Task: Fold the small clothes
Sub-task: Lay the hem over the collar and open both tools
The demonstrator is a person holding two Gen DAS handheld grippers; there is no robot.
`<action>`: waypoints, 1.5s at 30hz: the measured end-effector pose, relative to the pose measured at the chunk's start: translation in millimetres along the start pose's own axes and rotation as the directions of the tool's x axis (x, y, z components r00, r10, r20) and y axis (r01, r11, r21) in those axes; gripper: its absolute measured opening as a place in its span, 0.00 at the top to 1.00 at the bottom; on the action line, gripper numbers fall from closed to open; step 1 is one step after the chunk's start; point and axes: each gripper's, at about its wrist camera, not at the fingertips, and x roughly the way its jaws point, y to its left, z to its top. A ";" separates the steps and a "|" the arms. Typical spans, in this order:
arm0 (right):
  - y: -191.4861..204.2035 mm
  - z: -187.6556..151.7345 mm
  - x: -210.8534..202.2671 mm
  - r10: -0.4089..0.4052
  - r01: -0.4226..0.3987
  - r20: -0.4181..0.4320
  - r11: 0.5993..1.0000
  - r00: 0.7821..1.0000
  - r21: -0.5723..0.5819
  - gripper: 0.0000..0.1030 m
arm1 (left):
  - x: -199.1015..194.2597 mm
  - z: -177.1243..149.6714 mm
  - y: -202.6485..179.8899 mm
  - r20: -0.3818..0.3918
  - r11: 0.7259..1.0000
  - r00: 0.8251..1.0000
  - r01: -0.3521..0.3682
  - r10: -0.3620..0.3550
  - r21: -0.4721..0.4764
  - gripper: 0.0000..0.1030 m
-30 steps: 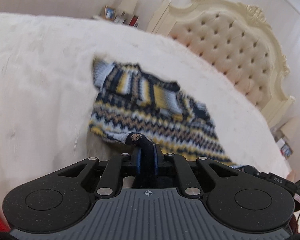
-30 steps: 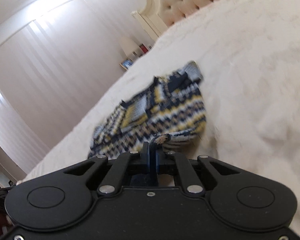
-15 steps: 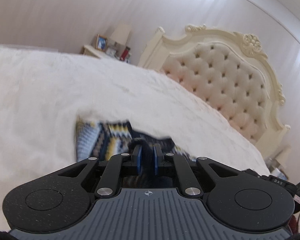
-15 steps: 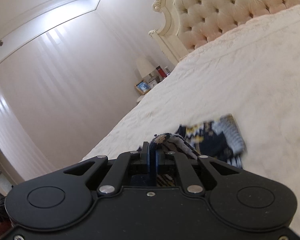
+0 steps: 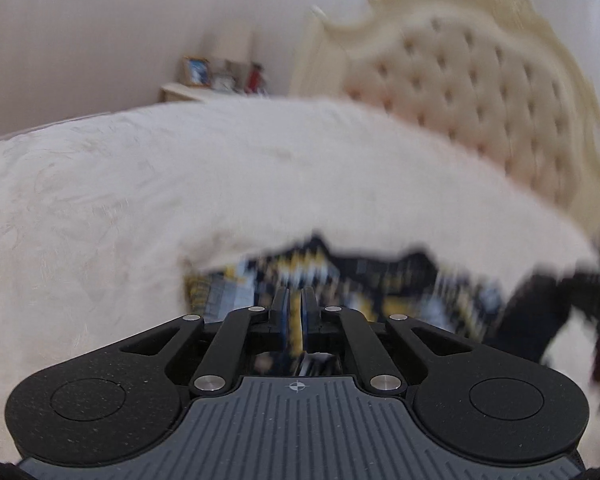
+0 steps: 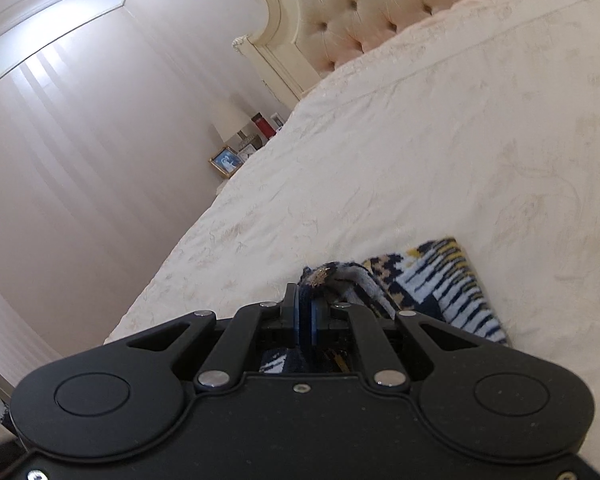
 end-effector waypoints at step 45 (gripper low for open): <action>0.4 24.2 85.8 -0.133 0.131 -0.086 0.991 0.987 -0.023 0.68 | 122.8 32.6 38.5 -0.176 0.982 0.984 -0.023 -0.011 -0.188 0.72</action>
